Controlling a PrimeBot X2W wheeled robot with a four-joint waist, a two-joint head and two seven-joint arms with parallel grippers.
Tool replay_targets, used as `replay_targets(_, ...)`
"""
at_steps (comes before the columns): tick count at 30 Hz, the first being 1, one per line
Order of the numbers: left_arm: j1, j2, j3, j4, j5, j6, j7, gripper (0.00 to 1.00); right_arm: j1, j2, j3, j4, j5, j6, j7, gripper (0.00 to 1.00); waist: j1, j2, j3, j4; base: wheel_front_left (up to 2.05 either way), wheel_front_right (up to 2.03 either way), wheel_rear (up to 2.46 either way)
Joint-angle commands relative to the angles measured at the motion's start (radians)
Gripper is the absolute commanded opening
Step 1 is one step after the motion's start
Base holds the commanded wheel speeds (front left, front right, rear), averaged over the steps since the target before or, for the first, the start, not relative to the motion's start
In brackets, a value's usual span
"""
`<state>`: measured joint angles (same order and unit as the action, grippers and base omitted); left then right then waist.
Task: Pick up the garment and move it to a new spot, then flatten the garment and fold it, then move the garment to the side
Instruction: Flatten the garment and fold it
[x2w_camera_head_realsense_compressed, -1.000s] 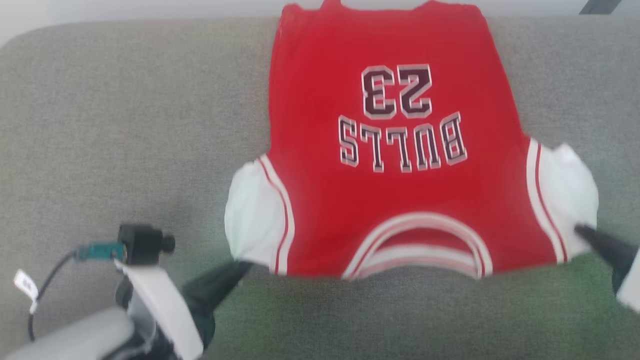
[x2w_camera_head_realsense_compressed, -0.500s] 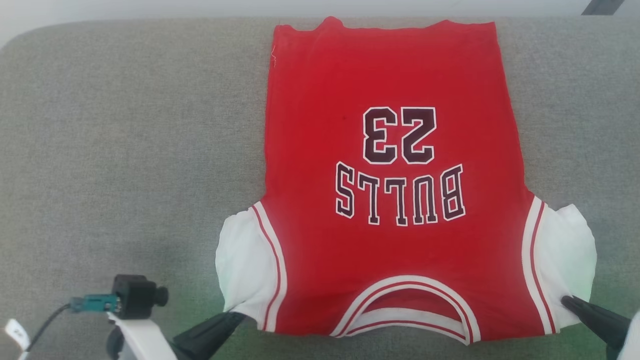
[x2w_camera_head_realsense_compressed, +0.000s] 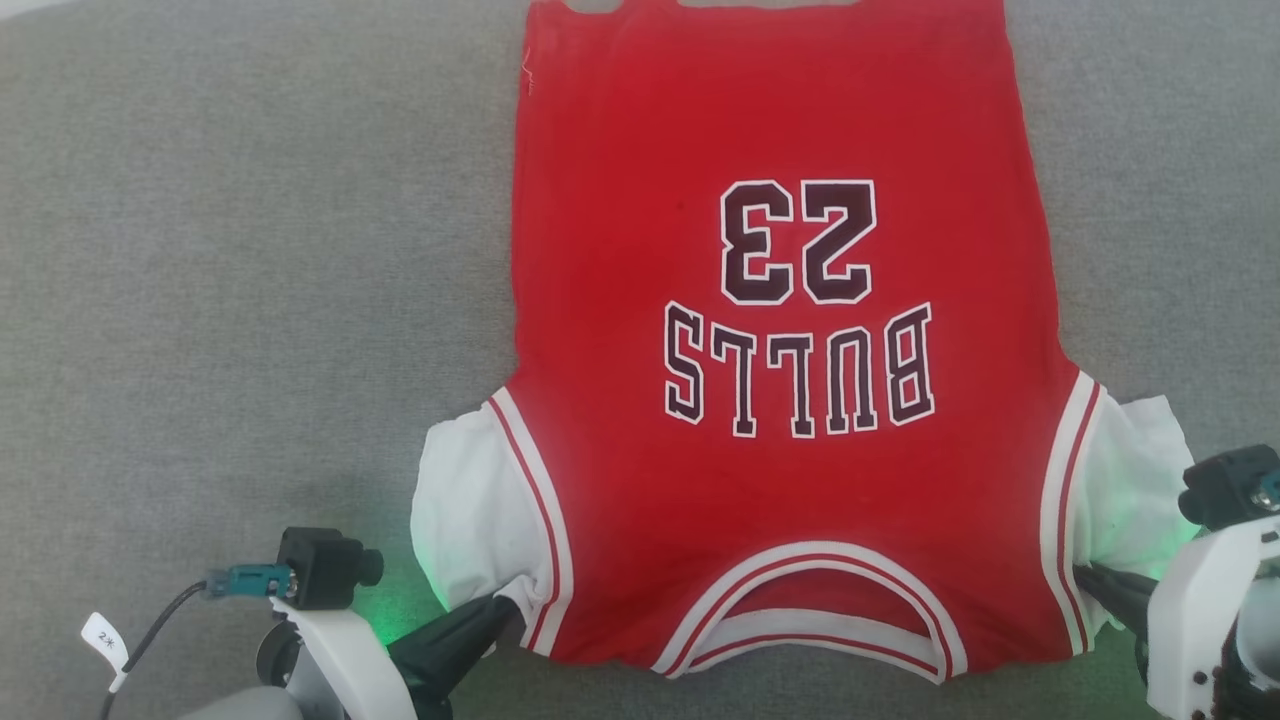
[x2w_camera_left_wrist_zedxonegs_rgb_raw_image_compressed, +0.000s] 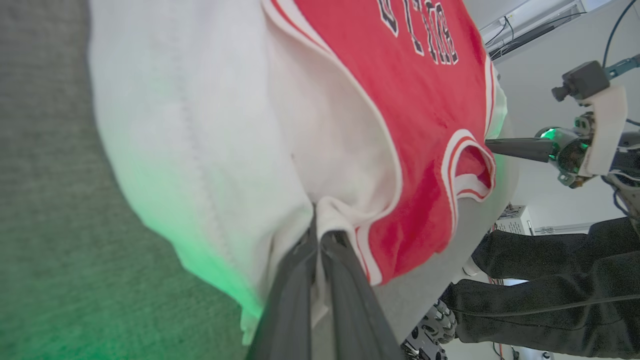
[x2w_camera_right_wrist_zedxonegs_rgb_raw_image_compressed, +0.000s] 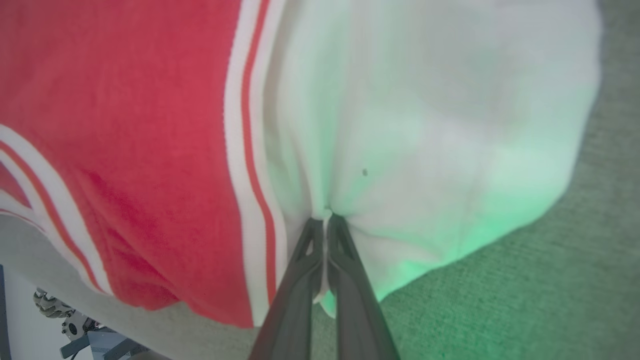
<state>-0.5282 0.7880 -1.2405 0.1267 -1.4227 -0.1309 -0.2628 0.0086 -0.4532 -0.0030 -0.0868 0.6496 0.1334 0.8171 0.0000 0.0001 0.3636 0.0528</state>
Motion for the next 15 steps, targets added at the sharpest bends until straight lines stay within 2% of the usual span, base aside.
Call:
replay_targets(1, -0.008, -0.016, -0.005, 0.021, 0.006, 0.001, -0.002, 0.00, -0.021, 0.016, 0.030, 0.049, -0.006, -0.005, -0.016, 0.00, 0.0000, -0.0001, 0.010, -0.004, 0.00, 0.00, 0.00)
replay_targets(3, -0.014, -0.026, -0.009, 0.035, 0.005, 0.002, 0.000, 0.00, -0.034, 0.005, 0.056, 0.054, -0.019, -0.005, -0.033, 0.00, 0.0000, -0.0001, 0.015, -0.008, 0.00, 0.00, 0.00)
replay_targets(4, -0.014, -0.029, -0.010, 0.038, 0.004, 0.002, 0.000, 0.00, -0.039, 0.002, 0.062, 0.051, -0.021, -0.006, -0.046, 0.35, 0.0000, -0.0001, 0.015, -0.011, 0.00, 0.00, 0.00)
replay_targets(5, -0.014, -0.030, -0.010, 0.041, 0.004, 0.002, 0.000, 0.00, -0.043, 0.002, 0.061, 0.048, -0.018, -0.007, -0.055, 0.96, 0.0000, -0.0001, 0.015, -0.013, 0.00, 0.00, 0.00)
replay_targets(6, -0.013, -0.030, -0.011, 0.040, 0.005, 0.002, 0.000, 0.00, -0.045, -0.002, 0.064, 0.038, -0.012, -0.007, -0.060, 1.00, 0.0000, -0.0001, 0.015, -0.015, 0.00, 0.00, 0.00)
replay_targets(9, -0.007, -0.021, 0.000, 0.028, 0.012, 0.002, 0.000, 0.00, -0.037, -0.027, 0.036, -0.016, 0.005, -0.007, -0.063, 1.00, 0.0000, -0.0001, 0.010, -0.021, 0.00, 0.00, 0.00)
replay_targets(15, -0.002, -0.008, 0.023, -0.017, 0.044, 0.002, 0.000, 0.00, -0.012, -0.088, -0.092, -0.232, 0.082, -0.003, 0.027, 1.00, 0.0000, -0.0001, 0.017, -0.010, 0.00, 0.00, 0.00)
